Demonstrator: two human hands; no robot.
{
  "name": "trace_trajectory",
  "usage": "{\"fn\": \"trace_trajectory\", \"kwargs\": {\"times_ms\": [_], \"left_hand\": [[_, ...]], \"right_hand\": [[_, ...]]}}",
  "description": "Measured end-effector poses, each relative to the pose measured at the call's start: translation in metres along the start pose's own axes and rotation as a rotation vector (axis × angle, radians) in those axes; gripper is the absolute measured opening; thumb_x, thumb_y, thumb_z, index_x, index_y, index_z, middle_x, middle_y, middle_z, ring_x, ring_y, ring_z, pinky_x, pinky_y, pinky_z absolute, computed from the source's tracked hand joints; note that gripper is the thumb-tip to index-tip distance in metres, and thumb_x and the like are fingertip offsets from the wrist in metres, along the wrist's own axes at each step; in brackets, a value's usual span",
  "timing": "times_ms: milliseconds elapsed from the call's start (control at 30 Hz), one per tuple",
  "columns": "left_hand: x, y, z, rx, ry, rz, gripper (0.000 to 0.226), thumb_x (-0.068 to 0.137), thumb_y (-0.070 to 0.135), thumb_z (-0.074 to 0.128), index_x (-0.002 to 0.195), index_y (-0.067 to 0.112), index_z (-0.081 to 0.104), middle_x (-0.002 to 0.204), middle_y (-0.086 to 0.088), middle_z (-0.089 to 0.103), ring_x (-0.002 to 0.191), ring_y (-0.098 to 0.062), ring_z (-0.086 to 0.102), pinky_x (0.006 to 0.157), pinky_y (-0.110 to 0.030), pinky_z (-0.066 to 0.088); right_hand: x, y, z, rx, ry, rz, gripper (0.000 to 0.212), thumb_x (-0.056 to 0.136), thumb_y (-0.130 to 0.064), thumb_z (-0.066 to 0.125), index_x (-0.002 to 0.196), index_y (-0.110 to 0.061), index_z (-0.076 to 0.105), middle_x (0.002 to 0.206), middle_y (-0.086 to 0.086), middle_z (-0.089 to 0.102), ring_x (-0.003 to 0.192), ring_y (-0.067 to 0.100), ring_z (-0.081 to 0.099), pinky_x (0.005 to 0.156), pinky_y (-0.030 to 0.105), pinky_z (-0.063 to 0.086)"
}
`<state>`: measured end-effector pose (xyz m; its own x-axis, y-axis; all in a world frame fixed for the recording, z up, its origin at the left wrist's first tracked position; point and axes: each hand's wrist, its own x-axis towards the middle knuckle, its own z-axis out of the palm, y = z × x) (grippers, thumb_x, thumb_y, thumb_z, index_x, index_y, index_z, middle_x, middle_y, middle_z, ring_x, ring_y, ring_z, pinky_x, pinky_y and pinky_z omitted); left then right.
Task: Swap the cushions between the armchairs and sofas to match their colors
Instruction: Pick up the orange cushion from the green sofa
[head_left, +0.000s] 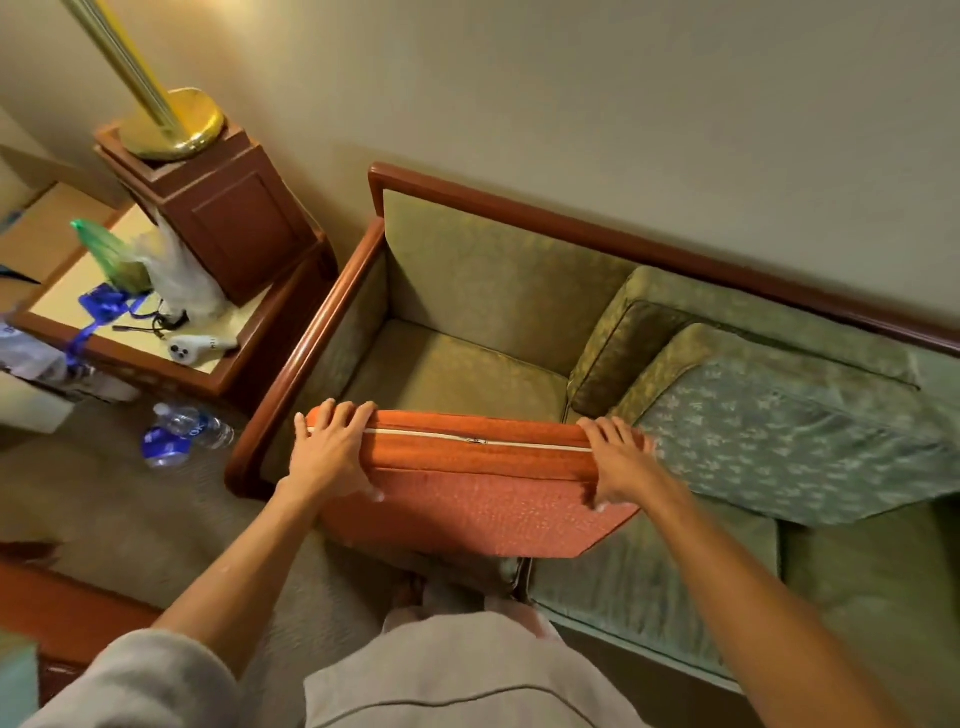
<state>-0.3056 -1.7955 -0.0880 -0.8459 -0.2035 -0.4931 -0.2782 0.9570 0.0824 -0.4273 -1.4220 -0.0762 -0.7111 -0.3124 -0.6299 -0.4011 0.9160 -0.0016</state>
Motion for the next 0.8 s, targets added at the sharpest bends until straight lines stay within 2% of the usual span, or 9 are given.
{"fn": "trace_trajectory", "kwargs": {"times_ms": [67,167,233,333,433,533,600,700,800], "left_hand": [[-0.003,0.015,-0.001,0.038,-0.062,-0.077,0.139,0.049,0.054,0.093,0.157,0.023,0.01,0.16,-0.01,0.019,0.151,-0.04,0.002,0.115,-0.072,0.007],[-0.003,0.072,-0.009,0.088,-0.138,-0.249,0.137,0.054,0.033,0.096,0.156,0.011,0.007,0.16,-0.022,0.013,0.145,-0.058,-0.001,0.113,-0.075,0.009],[-0.002,0.139,-0.013,0.106,-0.114,-0.143,0.132,0.061,0.031,0.092,0.157,0.009,0.004,0.16,-0.027,0.014,0.142,-0.063,0.003,0.114,-0.073,0.008],[-0.011,0.271,0.009,0.067,-0.099,0.213,0.121,0.077,0.044,0.08,0.158,0.008,-0.003,0.161,-0.032,0.008,0.147,-0.055,0.001,0.119,-0.065,0.002],[-0.021,0.349,0.041,0.101,-0.003,0.209,0.112,0.087,0.056,0.063,0.156,0.0,-0.006,0.161,-0.03,0.005,0.147,-0.052,-0.003,0.119,-0.062,-0.006],[-0.022,0.348,0.05,0.112,0.106,0.303,0.111,0.08,0.051,0.072,0.156,0.003,0.007,0.157,-0.022,0.02,0.146,-0.043,0.014,0.121,-0.059,-0.004],[-0.02,0.336,0.045,0.071,0.131,0.345,0.105,0.073,0.043,0.08,0.152,0.008,0.021,0.15,-0.015,0.031,0.139,-0.037,0.028,0.122,-0.055,0.006],[-0.019,0.324,0.024,0.009,0.186,0.347,0.1,0.06,0.046,0.086,0.14,0.015,0.036,0.138,-0.007,0.042,0.126,-0.031,0.041,0.113,-0.047,0.027],[-0.029,0.306,-0.024,-0.053,0.281,0.357,0.1,0.052,0.054,0.086,0.133,0.018,0.041,0.128,-0.001,0.047,0.116,-0.026,0.046,0.103,-0.04,0.035]], "right_hand": [[-0.001,0.011,0.0,0.02,-0.026,0.015,0.139,0.058,-0.024,0.094,0.156,-0.02,-0.004,0.164,0.008,0.002,0.152,0.03,-0.003,0.118,0.059,0.019],[-0.005,0.03,0.008,0.063,-0.014,0.031,0.14,0.057,-0.02,0.094,0.156,-0.016,-0.004,0.163,0.011,0.005,0.151,0.031,0.001,0.117,0.053,0.029],[-0.007,0.035,0.014,0.082,0.023,0.01,0.137,0.057,-0.021,0.094,0.156,-0.015,-0.001,0.161,0.011,0.009,0.15,0.031,0.005,0.115,0.05,0.032],[-0.015,0.038,0.019,0.107,0.091,-0.06,0.132,0.063,-0.025,0.092,0.156,-0.013,0.0,0.161,0.011,0.012,0.148,0.03,0.011,0.118,0.046,0.026],[-0.024,0.05,0.032,0.134,0.134,-0.117,0.116,0.075,-0.028,0.084,0.157,-0.01,0.004,0.162,0.011,0.013,0.149,0.027,0.012,0.121,0.035,0.013],[-0.035,0.064,0.046,0.232,0.194,-0.096,0.114,0.065,-0.037,0.087,0.154,-0.012,0.02,0.153,0.005,0.03,0.14,0.023,0.026,0.116,0.035,0.03],[-0.042,0.063,0.043,0.263,0.229,-0.106,0.103,0.066,-0.041,0.084,0.149,-0.018,0.029,0.146,0.0,0.036,0.135,0.02,0.032,0.11,0.038,0.038],[-0.049,0.055,0.012,0.266,0.243,-0.175,0.092,0.066,-0.042,0.083,0.143,-0.022,0.036,0.138,-0.004,0.04,0.13,0.019,0.035,0.106,0.044,0.037],[-0.071,0.049,-0.042,0.209,0.337,-0.29,0.083,0.061,-0.047,0.08,0.13,-0.02,0.043,0.127,-0.003,0.044,0.12,0.021,0.039,0.099,0.044,0.039]]}}
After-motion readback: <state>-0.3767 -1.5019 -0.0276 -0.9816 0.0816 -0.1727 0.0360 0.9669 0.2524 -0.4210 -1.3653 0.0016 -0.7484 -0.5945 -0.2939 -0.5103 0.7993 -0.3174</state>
